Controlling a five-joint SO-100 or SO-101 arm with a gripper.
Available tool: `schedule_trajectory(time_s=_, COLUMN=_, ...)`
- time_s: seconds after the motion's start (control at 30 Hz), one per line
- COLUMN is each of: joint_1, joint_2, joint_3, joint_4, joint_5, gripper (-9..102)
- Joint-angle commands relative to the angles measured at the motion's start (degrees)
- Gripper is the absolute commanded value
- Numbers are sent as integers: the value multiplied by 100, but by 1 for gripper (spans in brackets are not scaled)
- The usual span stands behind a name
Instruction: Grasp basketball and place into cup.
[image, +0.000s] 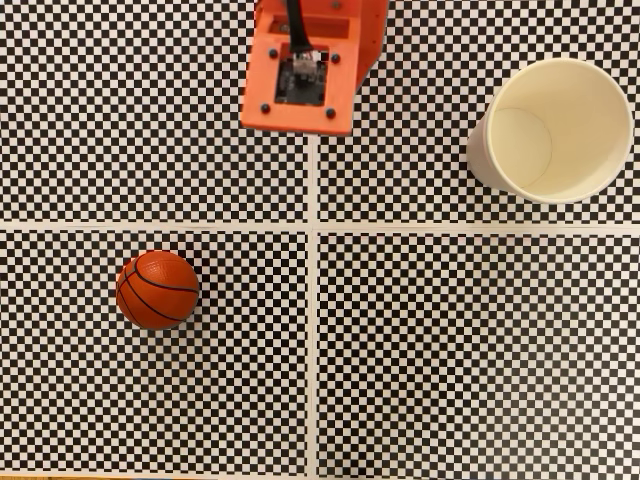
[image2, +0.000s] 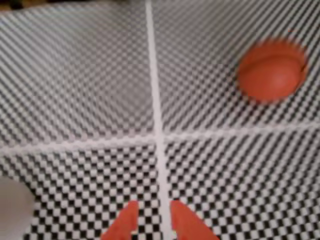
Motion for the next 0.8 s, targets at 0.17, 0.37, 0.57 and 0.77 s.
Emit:
schedule_trajectory(time_s=0.17, joint_1=-53, joint_2=-1925, joint_3=-2760, joint_4=369, joint_5=325, gripper=0)
schedule_trajectory(time_s=0.37, joint_1=185, joint_2=-3771, joint_3=-4315, joint_4=589, joint_5=545, gripper=3)
schedule_trajectory(time_s=0.57, joint_1=571, joint_2=-6293, joint_3=-6987, joint_4=1784, joint_5=439, gripper=5)
schedule_trajectory(time_s=0.77, joint_1=809, joint_2=-8358, joint_3=-9598, joint_4=2962, joint_5=492, gripper=9)
